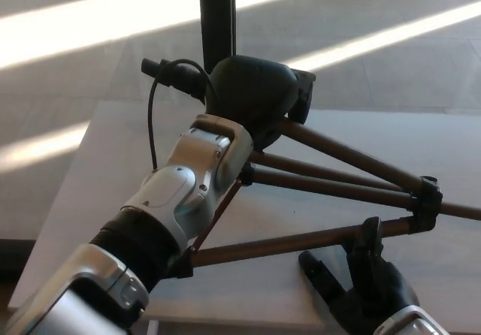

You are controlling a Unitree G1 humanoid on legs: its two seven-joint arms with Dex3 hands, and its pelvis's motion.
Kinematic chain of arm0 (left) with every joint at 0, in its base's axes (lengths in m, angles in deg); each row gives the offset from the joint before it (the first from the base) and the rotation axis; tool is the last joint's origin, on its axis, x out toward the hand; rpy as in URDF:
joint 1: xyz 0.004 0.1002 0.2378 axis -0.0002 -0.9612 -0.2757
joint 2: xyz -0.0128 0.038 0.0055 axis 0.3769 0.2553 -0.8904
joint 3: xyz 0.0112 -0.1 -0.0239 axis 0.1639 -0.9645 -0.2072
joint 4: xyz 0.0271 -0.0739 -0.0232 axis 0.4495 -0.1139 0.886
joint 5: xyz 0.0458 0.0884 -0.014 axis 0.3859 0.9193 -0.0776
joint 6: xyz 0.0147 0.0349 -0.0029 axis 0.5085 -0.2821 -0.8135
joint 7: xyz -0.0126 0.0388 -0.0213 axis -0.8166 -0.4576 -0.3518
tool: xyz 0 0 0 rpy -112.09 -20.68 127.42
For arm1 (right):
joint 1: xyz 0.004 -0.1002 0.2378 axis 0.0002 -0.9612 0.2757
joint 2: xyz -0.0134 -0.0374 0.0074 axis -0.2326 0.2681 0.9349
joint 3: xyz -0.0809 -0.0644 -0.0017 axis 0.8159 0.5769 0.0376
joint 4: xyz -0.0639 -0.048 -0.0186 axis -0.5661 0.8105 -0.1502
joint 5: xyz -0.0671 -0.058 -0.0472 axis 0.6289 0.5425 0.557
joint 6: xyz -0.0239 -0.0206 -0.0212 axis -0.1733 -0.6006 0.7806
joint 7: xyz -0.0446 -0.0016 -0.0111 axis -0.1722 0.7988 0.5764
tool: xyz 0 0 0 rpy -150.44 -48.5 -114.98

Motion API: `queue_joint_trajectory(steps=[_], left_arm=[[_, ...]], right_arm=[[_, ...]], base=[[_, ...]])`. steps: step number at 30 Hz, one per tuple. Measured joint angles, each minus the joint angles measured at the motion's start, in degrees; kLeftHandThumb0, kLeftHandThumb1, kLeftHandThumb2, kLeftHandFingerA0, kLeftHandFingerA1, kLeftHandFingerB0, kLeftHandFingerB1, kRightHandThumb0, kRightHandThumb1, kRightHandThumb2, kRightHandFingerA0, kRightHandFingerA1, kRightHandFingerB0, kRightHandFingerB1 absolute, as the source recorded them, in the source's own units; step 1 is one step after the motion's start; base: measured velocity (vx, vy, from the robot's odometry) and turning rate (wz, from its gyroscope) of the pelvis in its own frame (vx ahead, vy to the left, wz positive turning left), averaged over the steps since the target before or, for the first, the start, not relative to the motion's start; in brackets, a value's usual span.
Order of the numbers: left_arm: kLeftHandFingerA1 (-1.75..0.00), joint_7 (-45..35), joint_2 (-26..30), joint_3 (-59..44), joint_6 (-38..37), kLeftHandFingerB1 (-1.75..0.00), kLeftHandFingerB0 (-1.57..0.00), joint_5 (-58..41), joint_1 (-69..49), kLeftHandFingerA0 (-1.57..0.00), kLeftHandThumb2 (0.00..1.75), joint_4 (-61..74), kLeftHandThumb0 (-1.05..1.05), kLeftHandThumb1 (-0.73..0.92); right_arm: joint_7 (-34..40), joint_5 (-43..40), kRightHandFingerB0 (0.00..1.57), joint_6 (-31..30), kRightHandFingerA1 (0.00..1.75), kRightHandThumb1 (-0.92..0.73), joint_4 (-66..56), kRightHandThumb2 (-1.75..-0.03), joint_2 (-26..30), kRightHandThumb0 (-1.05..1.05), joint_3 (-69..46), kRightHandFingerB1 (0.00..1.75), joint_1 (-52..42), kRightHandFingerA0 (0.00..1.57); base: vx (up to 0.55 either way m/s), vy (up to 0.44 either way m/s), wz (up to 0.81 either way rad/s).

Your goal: Use both hands of the robot to pick up the tripod lying in the middle of the desk and make it stand upright on the desk

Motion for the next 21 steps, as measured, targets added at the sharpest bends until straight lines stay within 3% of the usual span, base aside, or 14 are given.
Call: queue_joint_trajectory(steps=[3, 4, 7, 8, 10, 11, 12, 13, 14, 15, 16, 17, 21], left_arm=[[-1.75, 0.3, 0.3, 0.0, 0.0, -1.38, -0.74, 0.0, -0.1, -0.89, 0.80, 0.1, -0.16, 0.52], [-1.36, 0.4, 0.3, 0.0, 0.0, -1.11, -0.89, 0.0, -0.1, -1.20, 1.01, 0.1, -0.24, 0.50], [-1.36, 0.8, 0.6, 0.0, 0.0, -1.18, -0.93, 0.0, -0.4, -1.19, 1.00, 0.3, -0.25, 0.50], [-1.75, 0.9, 0.7, 0.0, 0.0, -1.49, -0.75, 0.0, -0.7, -0.90, 0.86, 0.4, -0.18, 0.57], [-1.75, 1.2, 1.1, 0.1, 0.1, -1.57, -0.69, 0.1, -1.0, -0.89, 0.80, 0.6, -0.17, 0.53], [-1.75, 1.3, 1.2, 0.2, 0.1, -1.58, -0.69, 0.2, -1.2, -0.89, 0.80, 0.7, -0.16, 0.54], [-1.75, 1.4, 1.3, 0.3, 0.1, -1.62, -0.70, 0.3, -1.3, -0.89, 0.84, 0.7, -0.14, 0.52], [-1.75, 1.5, 1.3, 0.3, 0.1, -1.62, -0.70, 0.3, -1.5, -0.89, 0.84, 0.8, -0.14, 0.52], [-1.75, 1.6, 1.3, 0.3, 0.0, -1.62, -0.67, 0.2, -1.7, -0.88, 0.83, 0.9, -0.16, 0.56], [-1.75, 1.9, 1.3, 0.2, 0.0, -1.64, -0.67, 0.1, -2.0, -0.88, 0.81, 1.0, -0.15, 0.54], [-1.75, 2.1, 1.3, 0.2, 0.0, -1.64, -0.67, 0.0, -2.2, -0.88, 0.81, 1.2, -0.15, 0.54], [-1.75, 2.2, 1.3, 0.2, 0.0, -1.64, -0.69, 0.0, -2.2, -0.88, 0.82, 1.2, -0.15, 0.53], [-1.75, 2.6, 1.3, 0.1, -0.1, -1.62, -0.70, -0.2, -2.3, -0.89, 0.84, 1.3, -0.14, 0.53]], right_arm=[[-0.4, 0.2, 0.00, 0.4, 0.00, -0.48, 2.4, -0.76, 0.0, -0.79, -0.8, 0.04, 2.6, 0.00], [-0.4, 0.3, 0.00, 0.5, 0.00, -0.49, 3.1, -0.76, 0.0, -0.81, -1.1, 0.02, 3.4, 0.00], [-0.4, 1.2, 0.00, 0.6, 0.00, -0.51, 4.6, -0.76, -0.2, -0.79, -2.3, 0.00, 5.5, 0.00], [-0.5, 1.9, 0.00, 0.6, 0.00, -0.51, 4.9, -0.77, 0.1, -0.80, -2.2, 0.02, 5.9, 0.00], [-0.6, 3.1, 0.00, 0.6, 0.01, -0.52, 5.4, -0.77, 0.5, -0.85, -2.3, 0.00, 6.9, 0.00], [-0.6, 3.9, 0.00, 0.6, 0.00, -0.50, 5.8, -0.74, 0.7, -0.78, -2.5, 0.00, 7.6, 0.00], [-0.6, 4.4, 0.05, 0.6, 0.09, -0.64, 6.1, -0.59, 0.9, -0.45, -2.7, 0.26, 8.0, 0.00], [-0.5, 5.0, 0.05, 0.7, 0.09, -0.64, 6.4, -0.59, 0.8, -0.45, -3.5, 0.26, 8.7, 0.00], [0.0, 5.4, 0.16, 0.7, 0.40, -0.67, 6.6, -0.61, 0.6, -0.38, -4.4, 0.28, 9.3, 0.04], [0.9, 6.1, 0.21, 0.8, 0.49, -0.71, 6.8, -0.62, 0.3, -0.36, -5.2, 0.29, 10.0, 0.12], [1.9, 6.8, 0.21, 0.8, 0.49, -0.71, 6.8, -0.62, 0.1, -0.36, -5.9, 0.29, 10.8, 0.12], [2.2, 7.1, 0.32, 0.8, 0.56, -0.73, 6.9, -0.62, 0.1, -0.31, -6.1, 0.32, 11.1, 0.28], [5.6, 9.8, 0.34, 0.8, 0.62, -0.72, 6.9, -0.61, -0.1, -0.30, -8.1, 0.37, 13.1, 0.37]], base=[[0.00, 0.000, 0.00], [0.00, 0.000, 0.00], [0.00, 0.000, 0.00], [0.00, 0.000, 0.00], [0.00, 0.000, 0.00], [0.00, 0.000, 0.00], [0.00, 0.000, 0.00], [0.00, 0.000, 0.00], [0.00, 0.000, 0.00], [0.00, 0.000, 0.00], [0.00, 0.000, 0.00], [0.00, 0.000, 0.00], [0.00, 0.000, 0.00]])
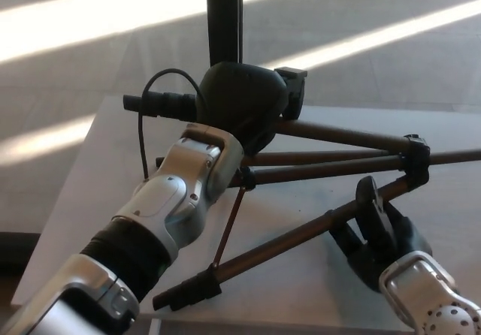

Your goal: Use both hands of the robot to pick up the tripod lying in the middle of the desk and make it stand upright on the desk

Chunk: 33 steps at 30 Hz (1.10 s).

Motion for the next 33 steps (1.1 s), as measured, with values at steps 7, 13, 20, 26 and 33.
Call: queue_joint_trajectory(steps=[7, 13, 20, 26, 33], left_arm=[[-1.75, 0.5, 0.0, 0.0, 0.0, -1.62, -0.67, 0.0, 0.0, -0.88, 0.79, -0.2, -0.15, 0.54], [-1.75, 0.8, 0.0, 0.3, 0.0, -1.60, -0.69, 0.1, 0.0, -0.89, 0.82, -0.6, -0.15, 0.52], [-1.75, 0.9, -0.1, 0.3, -0.1, -1.57, -0.69, -0.2, 0.0, -0.88, 0.76, -0.8, -0.15, 0.52], [-1.75, 1.2, -0.1, 0.1, -0.1, -1.60, -0.68, -0.2, 0.0, -0.85, 0.82, -0.9, -0.16, 0.56], [-1.75, 2.0, -0.1, 0.2, -0.1, -1.63, -0.69, -0.3, 0.0, -0.87, 0.76, -1.6, -0.15, 0.49]], right_arm=[[2.2, 4.2, 0.62, 0.0, 1.05, -0.78, 0.5, -0.63, 0.4, -0.17, -0.8, 0.55, 0.9, 0.79], [2.3, 8.1, 0.85, 0.0, 1.54, -0.75, 2.5, -0.81, 1.4, -0.17, -0.2, 0.70, 1.0, 0.96], [1.6, 10.8, 0.77, -0.7, 1.75, -0.70, 3.0, -0.66, 1.8, -0.30, 0.0, 1.24, 1.1, 0.89], [0.6, 11.4, 0.75, -3.9, 1.75, -0.81, 4.0, -0.80, 3.4, -0.29, 0.0, 1.64, 2.6, 0.92], [-2.3, 12.3, 0.75, -5.9, 1.75, -0.75, 5.1, -1.00, 4.8, -0.24, 0.3, 1.62, 3.5, 0.99]], base=[[0.00, 0.000, 0.00], [0.00, 0.000, 0.00], [0.00, 0.000, 0.00], [0.00, 0.000, 0.00], [0.00, 0.000, 0.00]])
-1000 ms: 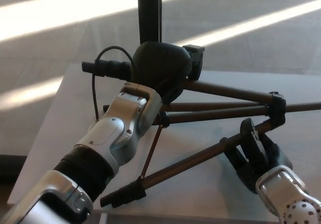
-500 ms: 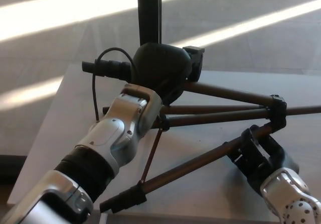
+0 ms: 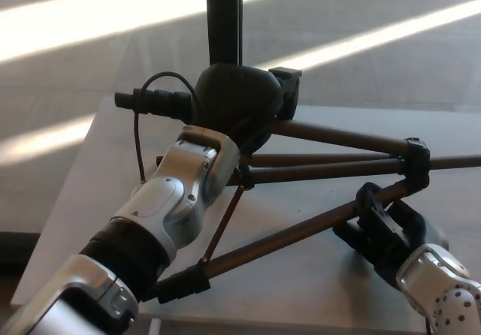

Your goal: Use both hands of the robot to pick up the tripod lying in the middle of the desk and make it stand upright on the desk

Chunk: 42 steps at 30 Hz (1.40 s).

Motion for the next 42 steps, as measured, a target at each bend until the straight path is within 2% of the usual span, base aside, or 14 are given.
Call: queue_joint_trajectory(steps=[6, 7, 13, 14, 18, 22, 25, 26, 27, 32, 34, 36, 37, 42], left_arm=[[-1.75, 0.9, 0.0, 0.6, 0.0, -1.61, -0.69, 0.1, -0.1, -0.87, 0.73, -0.4, -0.17, 0.49], [-1.75, 1.1, 0.0, 0.6, 0.0, -1.63, -0.68, 0.1, -0.1, -0.86, 0.71, -0.4, -0.17, 0.51], [-1.75, 1.4, 0.1, 0.4, 0.2, -1.62, -0.68, 0.0, -0.2, -0.84, 0.74, -0.2, -0.18, 0.54], [-1.75, 1.5, 0.2, 0.3, 0.2, -1.57, -0.68, 0.0, -0.2, -0.81, 0.76, -0.2, -0.21, 0.54], [-1.72, 1.4, 0.4, 0.1, 0.6, -1.45, -0.73, 0.0, -0.1, -0.82, 0.71, 0.1, -0.22, 0.60], [-1.71, 1.4, 1.0, 0.0, 0.7, -1.45, -0.75, 0.0, 0.0, -0.86, 0.67, 0.8, -0.25, 0.61], [-1.72, 1.5, 1.7, -0.1, 0.7, -1.47, -0.74, -0.1, 0.0, -0.85, 0.67, 1.8, -0.25, 0.61], [-1.75, 1.5, 1.8, -0.2, 0.7, -1.41, -0.69, -0.2, 0.0, -1.00, 0.68, 2.0, -0.25, 0.60], [-1.72, 1.5, 2.0, -0.2, 0.7, -1.41, -0.73, -0.2, -0.1, -0.85, 0.70, 2.1, -0.25, 0.62], [-1.75, 1.5, 2.2, -0.2, 0.7, -1.50, -0.70, -0.5, -0.2, -0.84, 0.77, 2.3, -0.21, 0.55], [-1.75, 1.5, 2.2, -0.4, 0.5, -1.58, -0.68, -0.8, -0.2, -0.87, 0.91, 2.2, -0.18, 0.53], [-1.75, 1.6, 2.1, -0.8, 0.3, -1.58, -0.68, -1.1, 0.1, -0.87, 0.91, 1.9, -0.18, 0.53], [-1.75, 1.6, 2.2, -1.0, 0.2, -1.59, -0.68, -1.2, 0.3, -0.88, 0.95, 1.7, -0.19, 0.55], [-1.75, 1.4, 2.2, -2.2, 0.1, -1.66, -0.68, -2.2, 1.8, -0.89, 0.91, 1.0, -0.15, 0.48]], right_arm=[[-0.2, -0.3, 0.82, -1.5, 1.75, -0.71, 2.3, -1.07, -1.4, -0.22, -3.5, 1.65, 2.4, 1.04], [-0.2, -0.3, 0.79, -1.7, 1.75, -0.85, 3.1, -0.84, -1.6, -0.28, -4.1, 1.67, 3.1, 1.03], [1.5, -0.3, 0.60, -2.3, 1.75, -0.90, 5.8, -0.66, -2.9, -0.42, -8.4, 1.73, 8.4, 0.97], [1.9, -0.3, 0.52, -2.4, 1.75, -0.90, 5.9, -0.67, -3.1, -0.42, -8.9, 1.61, 9.2, 0.94], [3.5, -0.2, 0.67, -2.8, 1.75, -0.92, 8.1, -0.69, -3.6, -0.40, -11.0, 1.75, 11.8, 0.98], [4.2, 0.1, 0.80, -2.8, 1.75, -0.77, 9.5, -0.94, -3.6, -0.27, -12.3, 1.75, 14.0, 1.04], [4.3, 0.4, 0.78, -2.8, 1.75, -0.84, 9.6, -0.86, -3.3, -0.30, -13.0, 1.73, 15.3, 1.03], [4.3, 0.4, 0.81, -2.8, 1.75, -0.80, 9.5, -0.90, -3.2, -0.30, -13.1, 1.73, 15.7, 1.05], [4.3, 0.4, 0.74, -2.8, 1.75, -0.86, 9.6, -0.81, -3.1, -0.29, -13.3, 1.74, 16.2, 1.04], [5.2, 1.2, 0.70, -2.8, 1.75, -0.86, 9.5, -0.79, -1.5, -0.30, -13.6, 1.75, 19.4, 1.04], [5.3, 1.8, 0.74, -2.9, 1.75, -0.62, 9.3, -1.13, -0.6, -0.24, -13.4, 1.72, 20.7, 1.05], [5.4, 2.2, 0.74, -3.1, 1.75, -0.62, 9.1, -1.13, 0.3, -0.24, -12.8, 1.72, 21.7, 1.05], [5.4, 2.4, 0.81, -3.1, 1.75, -0.54, 9.0, -1.28, 0.7, -0.25, -12.5, 1.73, 22.2, 1.07], [5.2, 4.2, 0.79, -4.2, 1.75, -0.56, 8.8, -1.26, 3.9, -0.27, -9.5, 1.67, 26.2, 1.03]], base=[[0.00, 0.000, 0.00], [0.00, 0.000, 0.00], [0.00, 0.000, 0.00], [0.00, 0.000, 0.00], [0.00, 0.000, 0.00], [0.00, 0.000, 0.00], [0.00, 0.000, 0.00], [0.00, 0.000, 0.00], [0.00, 0.000, 0.00], [0.00, 0.000, 0.00], [0.00, 0.000, 0.00], [0.00, 0.000, 0.00], [0.00, 0.000, 0.00], [0.00, 0.000, 0.00]])
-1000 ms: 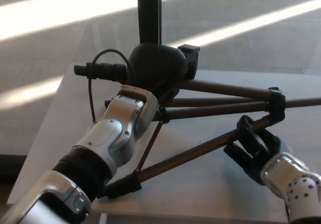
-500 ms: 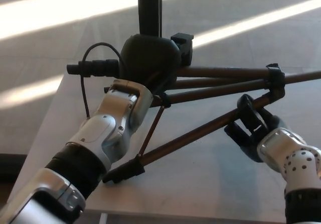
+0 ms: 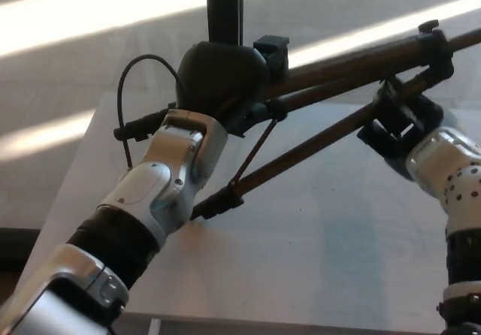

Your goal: Use both hands of the robot to pick up the tripod lying in the middle of the desk and make it stand upright on the desk

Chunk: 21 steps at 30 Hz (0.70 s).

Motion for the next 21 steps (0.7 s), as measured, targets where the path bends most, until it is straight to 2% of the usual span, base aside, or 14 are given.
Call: queue_joint_trajectory(steps=[4, 5, 6, 8, 9, 12, 14, 16, 17, 19, 20, 21], left_arm=[[-1.75, 0.2, -0.1, -0.8, 0.0, -1.63, -0.68, -0.3, 0.4, -0.90, 0.91, -0.2, -0.15, 0.51], [-1.75, 0.2, -0.1, -1.1, 0.0, -1.55, -0.72, -0.5, 0.4, -0.89, 0.91, -0.2, -0.18, 0.56], [-1.75, 0.1, -0.2, -1.4, 0.1, -1.60, -0.67, -0.7, 0.3, -0.88, 0.89, -0.2, -0.17, 0.57], [-1.75, -0.2, -0.2, -1.7, 0.2, -1.56, -0.69, -0.9, 0.2, -0.88, 0.87, -0.2, -0.16, 0.53], [-1.75, -0.4, -0.3, -2.0, 0.2, -1.51, -0.74, -1.1, 0.0, -0.88, 0.86, -0.2, -0.18, 0.55], [-1.75, -0.5, -0.3, -2.8, 0.3, -1.51, -0.74, -1.8, -0.1, -0.88, 0.86, 0.0, -0.18, 0.55], [-1.75, -0.6, -0.3, -3.3, 0.4, -1.54, -0.71, -2.2, -0.2, -0.86, 0.84, 0.1, -0.18, 0.54], [-1.75, -0.8, -0.3, -3.8, 0.5, -1.58, -0.70, -2.6, -0.6, -0.88, 0.84, 0.4, -0.18, 0.52], [-1.75, -0.8, -0.4, -4.1, 0.5, -1.63, -0.68, -2.8, -0.8, -0.89, 0.85, 0.7, -0.16, 0.50], [-1.75, -0.9, -0.4, -4.6, 0.5, -1.63, -0.68, -3.1, -1.3, -0.89, 0.85, 1.2, -0.16, 0.50], [-1.75, -0.9, -0.4, -4.9, 0.6, -1.66, -0.67, -3.3, -1.6, -0.89, 0.85, 1.5, -0.15, 0.49], [-1.75, -0.9, -0.4, -5.2, 0.7, -1.67, -0.67, -3.6, -1.8, -0.89, 0.88, 1.7, -0.15, 0.49]], right_arm=[[-0.8, 1.2, 0.79, -2.4, 1.75, -0.56, -0.1, -1.24, 3.5, -0.28, 3.2, 1.67, 3.5, 1.05], [-1.1, 1.5, 0.73, -3.1, 1.75, -0.54, -0.1, -1.27, 4.2, -0.26, 4.0, 1.71, 4.3, 1.03], [-1.5, 1.9, 0.71, -3.9, 1.75, -0.53, -0.1, -1.25, 5.1, -0.25, 5.2, 1.70, 5.1, 1.00], [-2.8, 2.9, 0.65, -5.5, 1.75, -0.54, -0.1, -1.26, 7.3, -0.26, 8.4, 1.72, 7.1, 0.98], [-3.7, 3.5, 0.64, -6.2, 1.75, -0.55, -0.1, -1.24, 8.5, -0.24, 10.2, 1.69, 8.1, 0.97], [-5.7, 4.9, 0.64, -7.9, 1.75, -0.55, -0.1, -1.24, 11.1, -0.24, 14.3, 1.69, 9.3, 0.97], [-7.1, 5.6, 0.78, -8.9, 1.75, -0.57, 0.1, -1.21, 12.6, -0.23, 16.6, 1.55, 10.0, 0.98], [-8.6, 6.5, 0.78, -9.5, 1.75, -0.54, 0.9, -1.20, 13.9, -0.23, 18.9, 1.58, 11.0, 0.96], [-9.4, 7.0, 0.71, -9.9, 1.75, -0.51, 1.4, -1.14, 14.7, -0.27, 20.4, 1.67, 11.7, 0.95], [-10.8, 8.0, 0.71, -10.3, 1.75, -0.51, 2.3, -1.14, 16.1, -0.27, 23.3, 1.67, 12.8, 0.95], [-11.6, 8.7, 0.75, -10.4, 1.75, -0.52, 2.8, -1.08, 16.9, -0.29, 25.1, 1.64, 13.6, 0.93], [-12.4, 9.3, 0.72, -10.5, 1.75, -0.48, 3.4, -1.11, 17.5, -0.27, 26.8, 1.70, 14.3, 0.96]], base=[[0.00, 0.000, 0.00], [0.00, 0.000, 0.00], [0.00, 0.000, 0.00], [0.00, 0.000, 0.00], [0.00, 0.000, 0.00], [0.00, 0.000, 0.00], [0.00, 0.000, 0.00], [0.00, 0.000, 0.00], [0.00, 0.000, 0.00], [0.00, 0.000, 0.00], [0.00, 0.000, 0.00], [0.00, 0.000, 0.00]])
